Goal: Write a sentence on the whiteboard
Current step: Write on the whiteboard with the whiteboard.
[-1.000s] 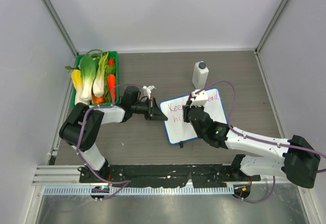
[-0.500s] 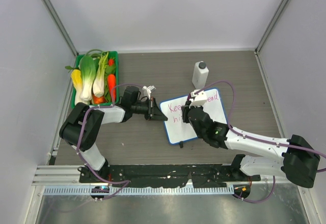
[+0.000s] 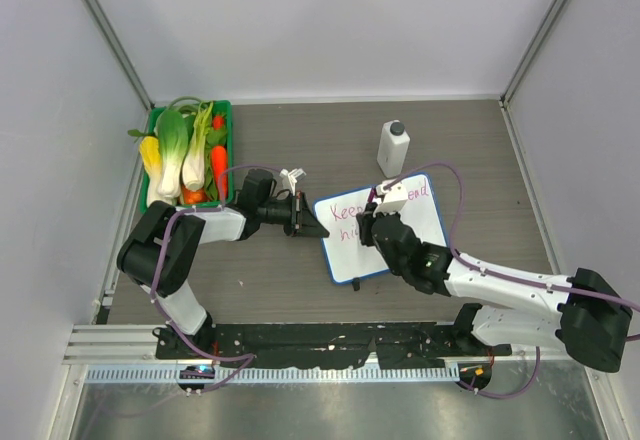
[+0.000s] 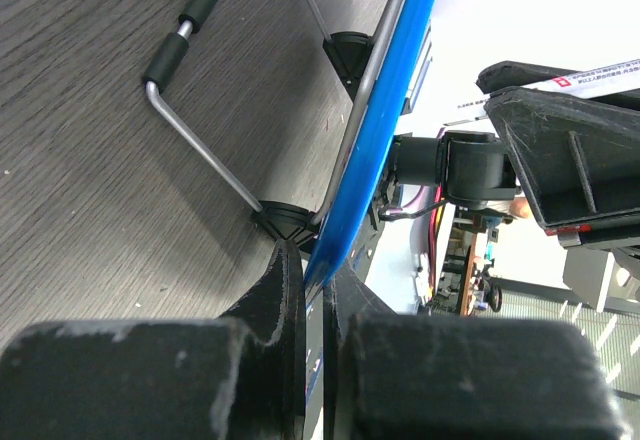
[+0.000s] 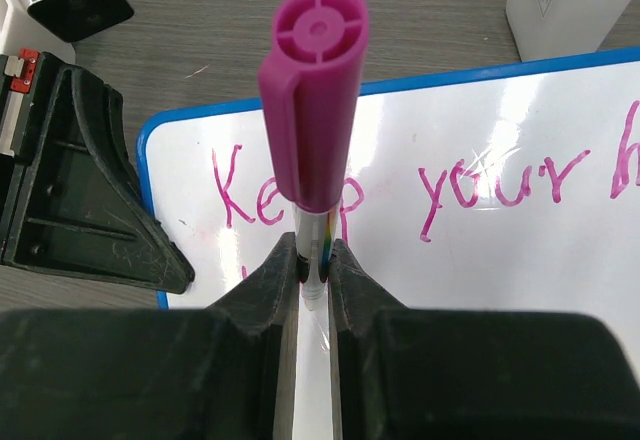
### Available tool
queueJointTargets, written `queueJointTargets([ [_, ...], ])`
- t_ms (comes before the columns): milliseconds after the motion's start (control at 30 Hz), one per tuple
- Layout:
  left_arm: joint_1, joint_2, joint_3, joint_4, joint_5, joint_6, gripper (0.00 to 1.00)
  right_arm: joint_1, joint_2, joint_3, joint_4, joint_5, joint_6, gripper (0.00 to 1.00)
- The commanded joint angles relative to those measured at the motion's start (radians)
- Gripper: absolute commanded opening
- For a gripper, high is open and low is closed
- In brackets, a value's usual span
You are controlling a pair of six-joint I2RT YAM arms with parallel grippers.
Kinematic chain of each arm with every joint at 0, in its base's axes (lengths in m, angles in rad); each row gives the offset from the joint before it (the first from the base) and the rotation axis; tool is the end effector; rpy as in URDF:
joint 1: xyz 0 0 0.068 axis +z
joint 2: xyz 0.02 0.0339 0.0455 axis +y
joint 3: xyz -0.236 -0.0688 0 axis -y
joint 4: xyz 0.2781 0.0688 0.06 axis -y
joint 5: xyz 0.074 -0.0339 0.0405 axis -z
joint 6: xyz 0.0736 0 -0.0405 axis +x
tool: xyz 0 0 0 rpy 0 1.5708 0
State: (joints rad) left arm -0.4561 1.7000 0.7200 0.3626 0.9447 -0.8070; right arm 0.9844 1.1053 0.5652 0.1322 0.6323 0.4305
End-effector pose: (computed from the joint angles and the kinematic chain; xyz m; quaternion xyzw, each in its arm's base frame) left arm 0.2885 -0.2080 0.0822 0.0675 0.8155 -0.5675 0.0911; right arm 0.2055 0.2307 0.1799 -0.0529 0.8107 0.1418 0.5656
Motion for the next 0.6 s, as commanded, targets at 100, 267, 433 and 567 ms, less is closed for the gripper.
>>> queueJointTargets([
  [100,-0.009,0.036,-0.011,-0.079,-0.027,-0.029,0.00,-0.004,-0.018,-0.018,-0.046,0.046,0.020,0.02],
  [267,-0.009,0.043,-0.014,-0.074,-0.029,-0.029,0.00,-0.004,-0.001,0.010,-0.046,0.101,0.019,0.01],
  [433,-0.010,0.044,-0.014,-0.070,-0.027,-0.032,0.00,-0.006,0.021,0.042,-0.029,0.119,0.007,0.01],
  [567,-0.009,0.044,-0.014,-0.070,-0.024,-0.032,0.00,-0.006,0.039,0.061,-0.022,0.127,-0.003,0.01],
])
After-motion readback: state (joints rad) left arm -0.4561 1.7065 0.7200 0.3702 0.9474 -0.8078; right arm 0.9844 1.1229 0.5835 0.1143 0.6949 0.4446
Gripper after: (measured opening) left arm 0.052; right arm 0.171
